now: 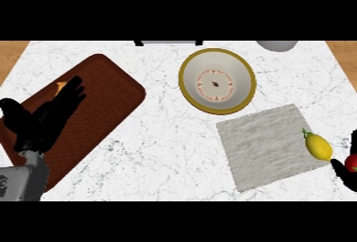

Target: Pick the tomato from the placemat and place it in the bowl

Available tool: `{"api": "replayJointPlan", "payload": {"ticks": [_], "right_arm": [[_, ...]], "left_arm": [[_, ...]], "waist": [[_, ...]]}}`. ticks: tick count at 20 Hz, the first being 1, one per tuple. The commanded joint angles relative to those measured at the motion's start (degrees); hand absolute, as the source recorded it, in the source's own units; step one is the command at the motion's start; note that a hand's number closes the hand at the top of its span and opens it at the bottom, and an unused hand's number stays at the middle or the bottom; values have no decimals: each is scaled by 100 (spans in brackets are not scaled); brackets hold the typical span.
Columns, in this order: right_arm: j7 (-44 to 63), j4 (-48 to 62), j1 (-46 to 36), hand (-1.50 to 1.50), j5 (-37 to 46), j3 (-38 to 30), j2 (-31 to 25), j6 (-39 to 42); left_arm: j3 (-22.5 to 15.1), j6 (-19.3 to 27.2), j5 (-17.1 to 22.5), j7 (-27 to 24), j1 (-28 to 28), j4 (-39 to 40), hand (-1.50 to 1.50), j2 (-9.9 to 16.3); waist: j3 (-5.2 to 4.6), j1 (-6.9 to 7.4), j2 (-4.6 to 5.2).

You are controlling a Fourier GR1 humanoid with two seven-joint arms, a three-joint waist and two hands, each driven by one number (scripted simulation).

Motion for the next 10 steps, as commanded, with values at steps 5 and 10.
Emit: {"api": "replayJointPlan", "payload": {"ticks": [5,10], "right_arm": [[1154,-1829,-581,150,-962,-720,-219,1456],[2458,-2278,-1665,150,-1488,-459,56,2116]], "left_arm": [[204,-179,197,247,-364,118,0,144],[14,-158,-143,-312,9,253,0,-75]], "waist": [[-2,17,10],[-6,68,16]]}}
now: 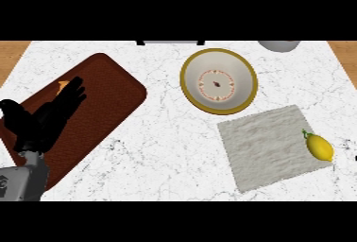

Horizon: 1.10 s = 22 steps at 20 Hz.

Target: Pick the tomato from the placemat and place it in the bowl

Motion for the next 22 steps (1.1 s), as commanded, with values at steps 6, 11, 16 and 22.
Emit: {"api": "replayJointPlan", "payload": {"ticks": [6,11,16,22], "right_arm": [[2252,136,-2082,150,-1338,318,819,413],[3160,683,-3242,150,-1116,1086,1320,-18],[2657,1531,-3718,150,-117,1629,1634,-719],[2151,2971,-4417,150,684,1936,2052,-1515]], "left_arm": [[-242,188,-193,54,25,-112,0,-348],[142,-157,-71,-167,-323,482,0,71],[29,-139,-37,-33,16,49,0,-118],[109,-154,-53,25,-182,148,0,-52]], "waist": [[-3,57,0],[-4,57,8],[3,76,11],[3,96,24]]}}
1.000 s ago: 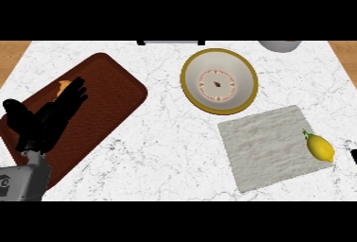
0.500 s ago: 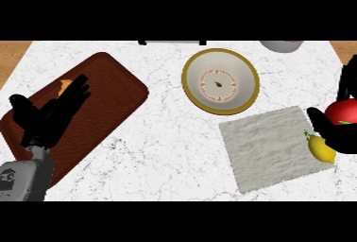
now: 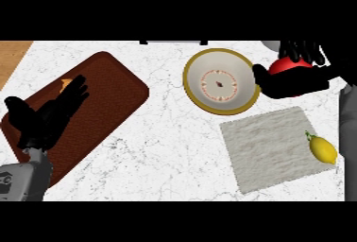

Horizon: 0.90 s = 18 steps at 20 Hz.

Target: Pick the tomato from the placemat and place it in the bowl

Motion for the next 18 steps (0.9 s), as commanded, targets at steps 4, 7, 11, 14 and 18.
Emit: {"api": "replayJointPlan", "payload": {"ticks": [4,7,11,14,18], "right_arm": [[-663,2170,-839,150,937,229,341,-1156],[-1026,3111,-999,150,1047,57,371,-1546],[-1660,4387,-1359,150,1246,-104,571,-2421],[-2426,5468,-1504,150,1203,-277,545,-2784],[-3103,6586,-1928,150,965,-651,446,-2887]], "left_arm": [[29,-103,9,-50,-65,9,0,33],[136,-183,60,-79,-158,311,0,101],[273,-358,276,76,-261,198,0,252],[-87,-25,-40,207,-272,-23,0,-83],[-54,-201,38,46,-375,155,0,-37]], "waist": [[0,49,21],[0,41,30],[2,100,41],[5,174,71],[5,271,127]]}}
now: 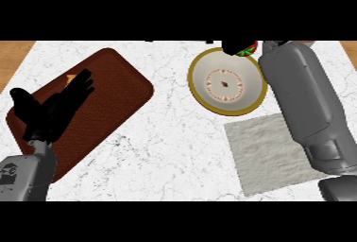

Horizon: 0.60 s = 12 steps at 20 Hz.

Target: Pick the tomato from the placemat and place it in the bowl

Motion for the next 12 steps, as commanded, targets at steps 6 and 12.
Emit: {"api": "replayJointPlan", "payload": {"ticks": [6,12], "right_arm": [[-672,2019,-500,150,-623,-978,272,-654],[-1439,2494,-457,-150,-1108,-1618,324,-1314]], "left_arm": [[-221,63,-130,-8,-54,-73,0,-189],[-254,41,-113,8,-76,-118,0,-220]], "waist": [[8,213,104],[14,284,145]]}}
